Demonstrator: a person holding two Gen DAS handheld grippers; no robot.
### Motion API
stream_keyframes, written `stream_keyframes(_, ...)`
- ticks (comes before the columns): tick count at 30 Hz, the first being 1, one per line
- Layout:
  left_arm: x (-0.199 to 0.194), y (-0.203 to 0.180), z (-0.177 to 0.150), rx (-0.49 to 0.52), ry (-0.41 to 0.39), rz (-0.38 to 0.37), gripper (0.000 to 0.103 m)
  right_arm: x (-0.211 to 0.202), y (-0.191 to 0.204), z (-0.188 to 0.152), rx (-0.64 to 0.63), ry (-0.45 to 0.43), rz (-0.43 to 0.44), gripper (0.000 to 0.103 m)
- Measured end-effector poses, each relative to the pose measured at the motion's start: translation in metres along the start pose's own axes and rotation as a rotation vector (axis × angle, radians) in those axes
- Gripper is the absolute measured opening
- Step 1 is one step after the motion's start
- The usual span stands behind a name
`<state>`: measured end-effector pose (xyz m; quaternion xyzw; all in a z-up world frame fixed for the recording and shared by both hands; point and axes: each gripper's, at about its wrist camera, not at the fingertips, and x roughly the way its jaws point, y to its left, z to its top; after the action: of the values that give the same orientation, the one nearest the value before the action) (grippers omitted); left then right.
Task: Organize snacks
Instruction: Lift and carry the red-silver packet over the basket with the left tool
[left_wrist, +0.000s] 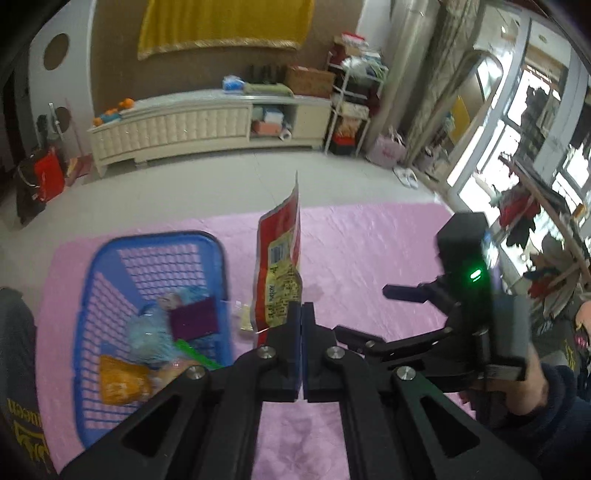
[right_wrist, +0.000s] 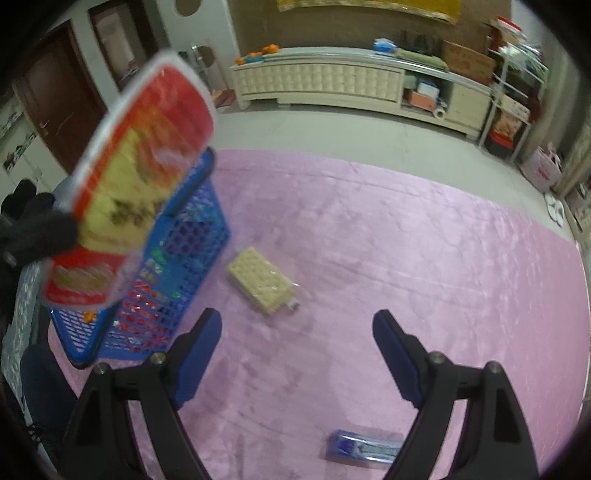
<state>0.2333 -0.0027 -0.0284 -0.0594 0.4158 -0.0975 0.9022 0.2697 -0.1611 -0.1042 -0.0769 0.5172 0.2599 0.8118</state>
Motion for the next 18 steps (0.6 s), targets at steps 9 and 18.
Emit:
stream_keyframes(9, -0.017, 0.063, -0.008, -0.076, -0.011, 0.087, 0.0, 0.024, 0.041, 0.017, -0.09, 0.021, 0.03, 0.087)
stream_keyframes(18, 0.04, 0.09, -0.025, -0.109, 0.133, 0.111, 0.0, 0.058, 0.053, 0.021, -0.158, 0.073, 0.014, 0.087)
